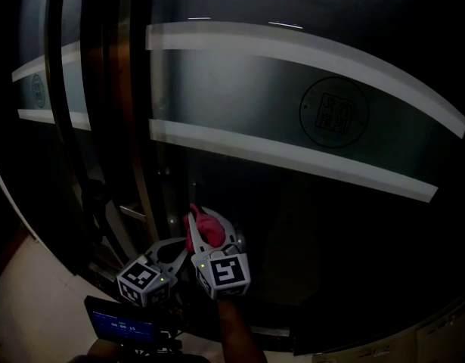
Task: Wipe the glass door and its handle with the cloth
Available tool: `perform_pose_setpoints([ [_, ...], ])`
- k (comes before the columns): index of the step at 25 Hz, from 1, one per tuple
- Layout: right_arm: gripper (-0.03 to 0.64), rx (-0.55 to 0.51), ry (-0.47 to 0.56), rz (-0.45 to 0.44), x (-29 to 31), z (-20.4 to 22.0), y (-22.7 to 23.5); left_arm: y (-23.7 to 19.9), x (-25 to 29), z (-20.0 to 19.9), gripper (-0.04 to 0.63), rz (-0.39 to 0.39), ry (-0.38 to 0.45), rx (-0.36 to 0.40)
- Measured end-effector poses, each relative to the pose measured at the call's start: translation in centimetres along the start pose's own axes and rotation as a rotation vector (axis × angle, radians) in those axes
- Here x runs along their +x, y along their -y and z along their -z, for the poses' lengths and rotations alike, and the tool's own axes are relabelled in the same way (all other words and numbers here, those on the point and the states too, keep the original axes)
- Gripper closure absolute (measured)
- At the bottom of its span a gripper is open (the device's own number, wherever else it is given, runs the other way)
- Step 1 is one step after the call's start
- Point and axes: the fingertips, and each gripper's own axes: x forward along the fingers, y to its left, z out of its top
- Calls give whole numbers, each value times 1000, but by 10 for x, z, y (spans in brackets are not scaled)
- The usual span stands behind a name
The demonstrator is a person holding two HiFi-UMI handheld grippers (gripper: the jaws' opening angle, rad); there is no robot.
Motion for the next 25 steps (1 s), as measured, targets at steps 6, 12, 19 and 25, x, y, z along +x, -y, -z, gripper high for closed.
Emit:
perform_pose_setpoints([
  [6,558,20,-25,26,2,13,5,0,1,2,591,33,-17,-14],
  [12,558,-9,-34,183,-65,18,77,46,38,10,591,120,-31,-26],
  [19,558,-44,-54,388,-175,4,174,126,93,13,591,230,-26,-36],
  [25,558,-83,-45,565,-271,-21,247,185,130,12,591,305,-14,-46],
])
